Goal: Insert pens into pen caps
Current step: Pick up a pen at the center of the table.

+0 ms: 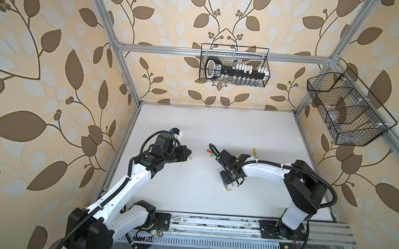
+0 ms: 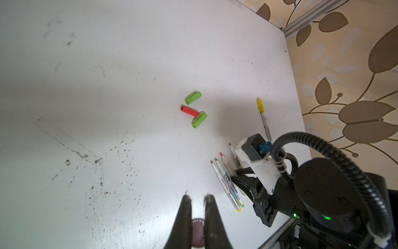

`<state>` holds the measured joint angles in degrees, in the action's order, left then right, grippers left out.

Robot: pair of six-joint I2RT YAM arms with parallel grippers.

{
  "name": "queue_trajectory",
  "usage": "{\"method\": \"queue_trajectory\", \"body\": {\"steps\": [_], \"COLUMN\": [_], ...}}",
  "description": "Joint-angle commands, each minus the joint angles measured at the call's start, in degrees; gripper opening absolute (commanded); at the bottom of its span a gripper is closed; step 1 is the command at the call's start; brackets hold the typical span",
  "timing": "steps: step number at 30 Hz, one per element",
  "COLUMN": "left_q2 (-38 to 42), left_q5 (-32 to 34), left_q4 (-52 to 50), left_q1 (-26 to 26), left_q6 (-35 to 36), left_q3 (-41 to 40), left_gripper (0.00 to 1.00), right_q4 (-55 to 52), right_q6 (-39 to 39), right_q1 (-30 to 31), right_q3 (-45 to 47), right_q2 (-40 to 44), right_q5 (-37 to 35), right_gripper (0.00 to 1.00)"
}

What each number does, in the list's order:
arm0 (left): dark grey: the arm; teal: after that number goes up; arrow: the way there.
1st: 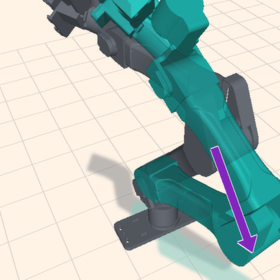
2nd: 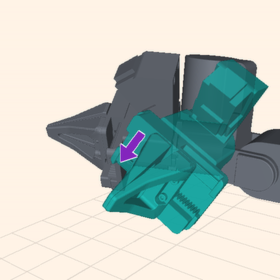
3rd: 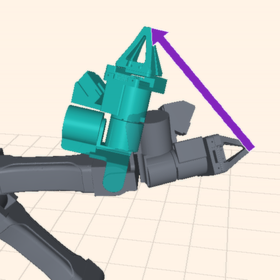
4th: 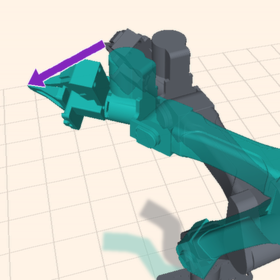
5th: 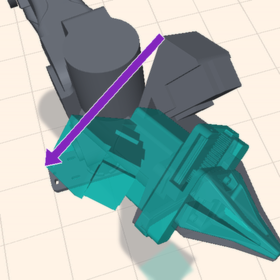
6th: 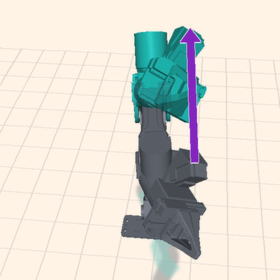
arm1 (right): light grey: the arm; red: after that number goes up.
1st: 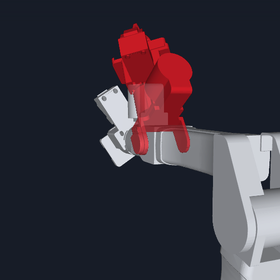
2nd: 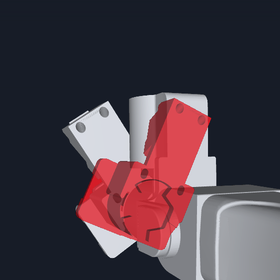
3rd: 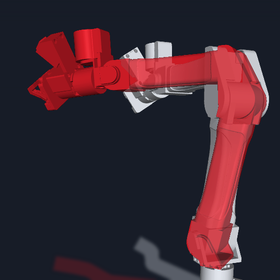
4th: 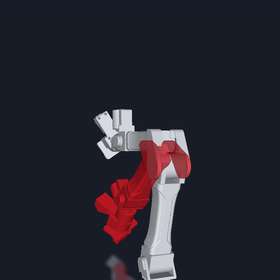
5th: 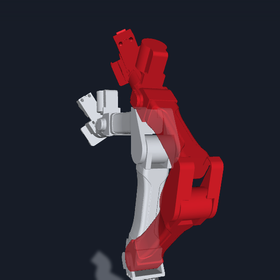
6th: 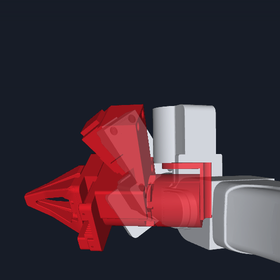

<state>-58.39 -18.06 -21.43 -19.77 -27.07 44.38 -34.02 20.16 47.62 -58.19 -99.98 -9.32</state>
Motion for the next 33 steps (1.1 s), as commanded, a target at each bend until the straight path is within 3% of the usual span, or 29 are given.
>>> {"method": "queue_trajectory", "body": {"steps": [1,10,23,33], "left_q2": [-0.18,-2.50,-4.79,-3.98], "left_q5": [-2.59,-8.04,-11.33,-17.22], "left_q4": [2.32,6.46,14.59,18.09], "left_q1": [0.79,0.87,1.22,4.35], "left_q6": [0.18,-0.98,-6.52,-8.65], "left_q3": [1.41,1.85,0.12,-1.97], "left_gripper": [0.00,0.00,0.00,0.00], "right_q4": [-1.76,2.11,10.03,14.06], "right_q6": [0.21,-3.89,-9.44,-10.08], "right_q1": [-0.09,0.31,8.52,11.49], "right_q3": [0.08,0.13,-0.96,-1.56], "right_q2": [-0.62,6.40,13.91,15.61], "right_q5": [-2.54,-1.82,-2.19,-3.53], "right_gripper": [0.17,0.15,0.14,0.13]}}
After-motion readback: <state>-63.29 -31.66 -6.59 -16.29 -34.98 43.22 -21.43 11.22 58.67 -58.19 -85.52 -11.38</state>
